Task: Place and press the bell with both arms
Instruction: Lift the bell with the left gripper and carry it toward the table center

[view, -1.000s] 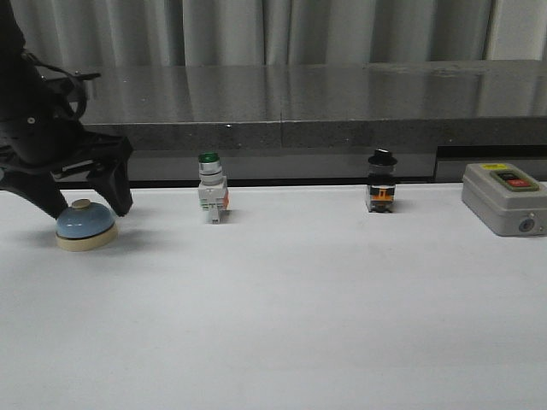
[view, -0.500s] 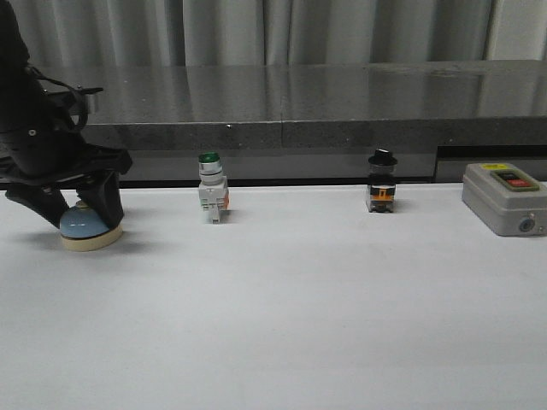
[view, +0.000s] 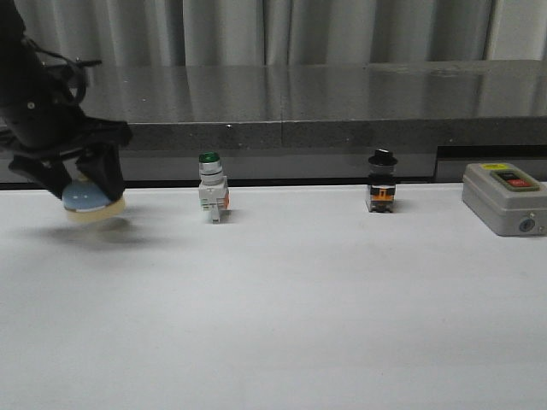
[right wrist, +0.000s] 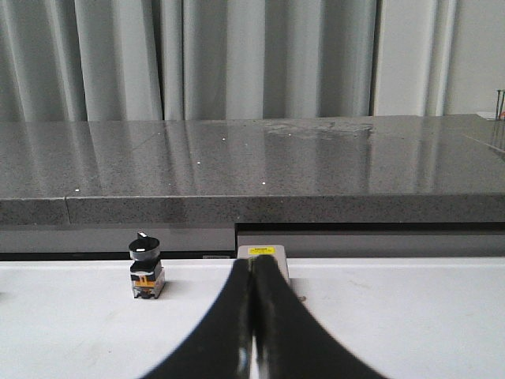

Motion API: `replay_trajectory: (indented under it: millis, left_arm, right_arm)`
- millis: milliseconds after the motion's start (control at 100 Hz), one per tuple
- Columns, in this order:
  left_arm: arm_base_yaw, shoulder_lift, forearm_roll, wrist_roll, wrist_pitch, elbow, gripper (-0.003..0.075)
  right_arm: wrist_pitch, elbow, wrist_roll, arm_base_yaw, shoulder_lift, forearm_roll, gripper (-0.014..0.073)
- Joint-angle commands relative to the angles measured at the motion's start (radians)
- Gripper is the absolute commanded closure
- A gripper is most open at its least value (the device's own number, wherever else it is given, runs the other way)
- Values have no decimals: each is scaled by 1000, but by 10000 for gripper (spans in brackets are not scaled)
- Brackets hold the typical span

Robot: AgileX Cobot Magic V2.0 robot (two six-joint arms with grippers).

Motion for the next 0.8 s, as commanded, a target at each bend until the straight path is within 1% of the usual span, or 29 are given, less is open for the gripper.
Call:
replay_trajectory:
  millis: [0,160,360,550,660,790]
  left_arm:
    - [-8,-118,-14,2,-24,-41,454]
    - [-36,-211,-14,35,-11,-41,454]
    - [-124,-258,-12,53,48,-50,454]
    - [-259,-258,-12,55,56,-50,454]
    - [-348,-252,-12,89,50,-50,454]
    - [-429,-206,-12,92,49,-50,454]
  right_arm:
    - [-83,-14,-2,-5,-18,-11,654]
    - [-83,-14,-2,-5,-18,-11,654]
    - [-83,-14,-2,-5,-18,-11,654]
    - [-83,-14,-2,-5,-18,-11,654]
    - [-83,-14,-2,-5,-18,-11,654]
    - [-83,-14,-2,-5,-18,-11,654]
